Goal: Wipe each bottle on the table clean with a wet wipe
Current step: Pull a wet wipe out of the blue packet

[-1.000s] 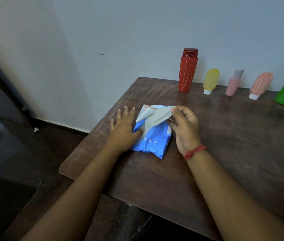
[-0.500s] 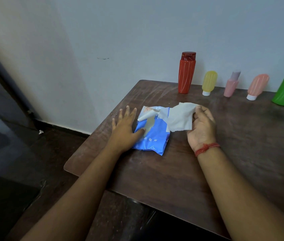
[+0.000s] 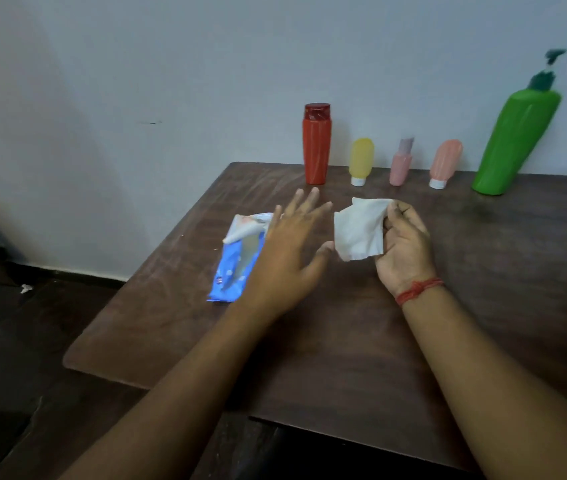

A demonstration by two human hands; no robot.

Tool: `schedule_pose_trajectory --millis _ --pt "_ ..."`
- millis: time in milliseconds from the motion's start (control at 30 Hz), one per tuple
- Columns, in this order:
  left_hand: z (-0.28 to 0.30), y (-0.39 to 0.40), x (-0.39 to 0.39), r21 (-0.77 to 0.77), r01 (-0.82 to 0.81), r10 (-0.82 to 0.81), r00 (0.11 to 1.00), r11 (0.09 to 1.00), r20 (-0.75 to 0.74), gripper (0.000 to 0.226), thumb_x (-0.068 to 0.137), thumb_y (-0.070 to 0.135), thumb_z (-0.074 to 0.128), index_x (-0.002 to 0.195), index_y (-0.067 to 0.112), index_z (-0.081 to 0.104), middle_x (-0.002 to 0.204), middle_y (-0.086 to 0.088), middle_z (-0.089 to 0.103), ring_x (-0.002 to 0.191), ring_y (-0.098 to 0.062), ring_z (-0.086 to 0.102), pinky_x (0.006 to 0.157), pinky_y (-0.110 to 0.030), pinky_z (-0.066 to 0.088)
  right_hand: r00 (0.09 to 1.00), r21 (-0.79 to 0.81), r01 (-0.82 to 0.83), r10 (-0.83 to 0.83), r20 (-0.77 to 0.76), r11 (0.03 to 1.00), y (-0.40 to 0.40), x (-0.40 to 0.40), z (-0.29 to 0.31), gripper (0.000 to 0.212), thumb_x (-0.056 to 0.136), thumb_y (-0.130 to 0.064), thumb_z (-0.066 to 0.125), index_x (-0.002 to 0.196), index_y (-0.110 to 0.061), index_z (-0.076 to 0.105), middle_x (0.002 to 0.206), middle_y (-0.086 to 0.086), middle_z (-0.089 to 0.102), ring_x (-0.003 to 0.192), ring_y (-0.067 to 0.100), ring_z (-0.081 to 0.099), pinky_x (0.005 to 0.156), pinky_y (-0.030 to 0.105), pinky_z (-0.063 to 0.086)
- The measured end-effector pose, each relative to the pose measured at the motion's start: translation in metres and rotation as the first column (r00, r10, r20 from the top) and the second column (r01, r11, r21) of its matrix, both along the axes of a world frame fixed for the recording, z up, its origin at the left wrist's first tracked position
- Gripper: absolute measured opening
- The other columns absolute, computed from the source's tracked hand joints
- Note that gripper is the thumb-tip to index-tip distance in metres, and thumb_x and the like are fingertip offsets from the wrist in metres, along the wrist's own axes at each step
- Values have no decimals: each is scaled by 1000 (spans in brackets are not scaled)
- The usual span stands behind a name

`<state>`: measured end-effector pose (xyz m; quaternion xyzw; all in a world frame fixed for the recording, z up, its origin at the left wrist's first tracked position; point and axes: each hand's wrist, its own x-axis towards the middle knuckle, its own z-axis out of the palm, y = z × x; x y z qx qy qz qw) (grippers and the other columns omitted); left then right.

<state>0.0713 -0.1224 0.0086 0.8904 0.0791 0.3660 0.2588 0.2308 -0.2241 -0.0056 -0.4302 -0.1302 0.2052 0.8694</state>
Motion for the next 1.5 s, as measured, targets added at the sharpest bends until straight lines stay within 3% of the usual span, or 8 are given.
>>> schedule_pose_trajectory --millis 167,333,567,833,1033,1167,1400,1500 --pt "-16 -52 55 -743 0 64 996 669 58 31 97 23 61 128 23 57 124 8 64 114 -1 59 104 -31 48 999 -1 -8 8 54 1000 -33 19 5 12 106 -11 42 101 -6 51 124 36 62 121 46 59 107 59 44" --pt "-20 -61 101 -858 80 -141 990 508 9 25 100 38 57 118 22 58 113 0 71 106 -17 68 98 -44 54 990 -15 -23 25 142 1000 -63 44 6 14 107 -12 39 114 -3 47 122 30 66 117 44 62 102 55 50" --pt "-25 -44 123 -911 232 -156 970 342 188 33 94 -3 61 123 14 58 103 -6 73 97 -19 68 91 -42 55 983 -151 66 -39 178 986 -58 56 -10 9 103 -14 48 105 -9 55 122 28 66 118 43 62 102 55 50" --pt "-32 -31 130 -871 250 -69 967 423 244 34 93 3 64 120 25 66 96 -12 57 90 -25 54 86 -41 50 949 -248 51 31 315 967 -57 65 -19 48 93 10 58 132 -16 50 88 -1 73 94 17 68 86 35 58" --pt "-32 -29 132 -843 219 -103 976 491 194 44 90 -11 62 118 23 65 88 9 70 89 -3 66 86 -29 58 886 -345 159 21 464 925 -58 74 -23 51 88 13 63 125 -22 61 117 2 68 106 11 68 83 26 57" --pt "-33 -23 134 -792 159 -92 987 590 130 39 93 -4 62 115 27 68 101 0 68 97 -12 67 88 -37 60 790 -492 289 85 607 821 -58 76 -28 42 88 -7 70 125 -26 63 123 -3 66 115 16 64 98 44 55" --pt "-31 -25 131 -698 108 -55 994 708 98 29 97 4 59 109 29 70 105 12 69 95 -9 67 83 -35 60 602 -451 560 32 798 695 -60 71 -21 11 90 -15 73 95 -25 73 94 -13 47 82 3 55 73 9 44" --pt "-29 -25 129 -719 137 -65 990 681 127 28 98 7 58 107 31 69 104 9 69 93 -10 68 76 -29 58 639 -420 514 -8 769 748 -61 72 -20 7 92 -19 72 88 -24 69 103 -14 47 95 11 57 83 19 49"
